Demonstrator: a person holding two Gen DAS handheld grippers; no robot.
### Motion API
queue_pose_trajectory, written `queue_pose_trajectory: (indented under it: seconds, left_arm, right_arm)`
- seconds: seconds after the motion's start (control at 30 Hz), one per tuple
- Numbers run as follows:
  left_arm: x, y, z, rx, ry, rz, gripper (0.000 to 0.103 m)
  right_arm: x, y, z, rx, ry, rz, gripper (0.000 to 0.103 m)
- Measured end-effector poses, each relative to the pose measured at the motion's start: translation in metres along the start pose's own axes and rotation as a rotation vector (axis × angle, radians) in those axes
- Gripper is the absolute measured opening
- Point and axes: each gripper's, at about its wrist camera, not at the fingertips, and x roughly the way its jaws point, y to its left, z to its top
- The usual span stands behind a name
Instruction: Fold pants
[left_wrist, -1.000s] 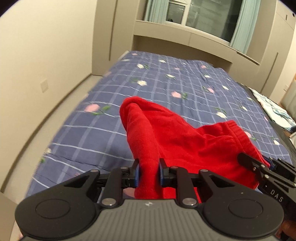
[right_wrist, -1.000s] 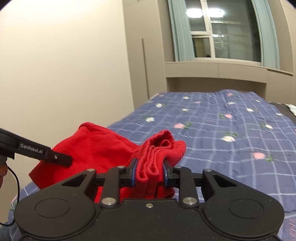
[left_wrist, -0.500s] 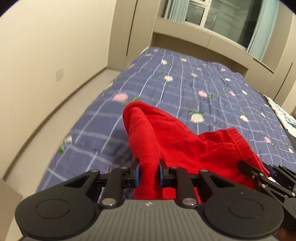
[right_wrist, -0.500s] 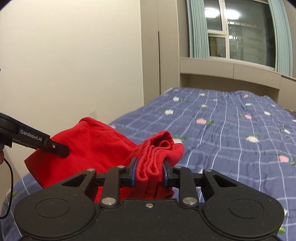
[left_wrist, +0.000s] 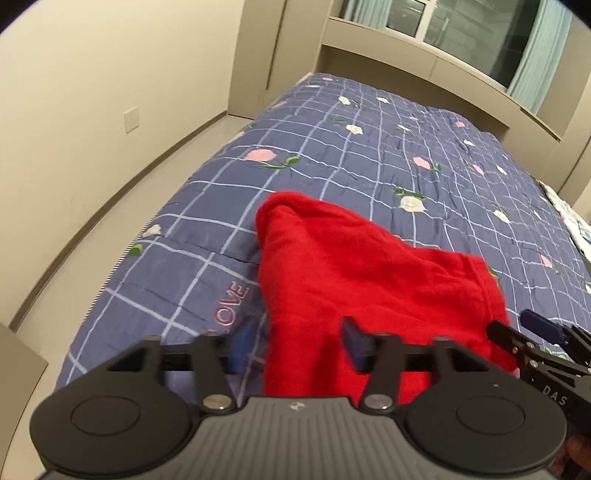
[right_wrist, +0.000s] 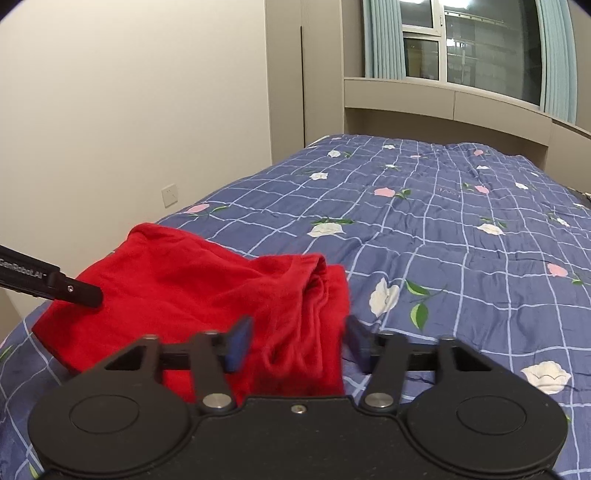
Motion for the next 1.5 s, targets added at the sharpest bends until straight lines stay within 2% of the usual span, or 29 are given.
queue_pose_trajectory:
  seconds: [0.17,0.3,0.43,0.67,0.87,1.23,1.5]
  left_arm:
    - [-0.026,-0.002,-0.005,0.012,-0.06,0.026,0.089]
    - [-0.049,-0.004,-0.01,0.015,-0.115,0.021,0.096]
    - [-0.072,-0.007,-0.017,0.017,-0.174,0.012,0.102]
    - [-0.11,-0.009,-0.034,0.039,-0.258,0.014,0.103]
    - [-0.138,-0.007,-0.058,0.043,-0.32,0.029,0.103]
    - [-0.152,-0.003,-0.11,0.065,-0.311,0.073,0.103]
    - [-0.148,-0.011,-0.128,0.143,-0.274,0.087,0.103]
  right_arm:
    - [-0.017,0.0,0.002,0.005,-0.045,0.003,0.086]
    - [-0.04,0.002,0.005,0.018,-0.106,0.009,0.097]
    - [-0.064,0.006,0.008,0.028,-0.16,0.023,0.102]
    - [-0.108,0.01,0.005,0.053,-0.233,0.031,0.102]
    - [-0.139,0.018,-0.01,0.044,-0.229,0.046,0.102]
    - [-0.179,0.035,-0.061,0.022,-0.187,0.027,0.102]
    - [-0.181,0.036,-0.068,0.03,-0.174,0.015,0.102]
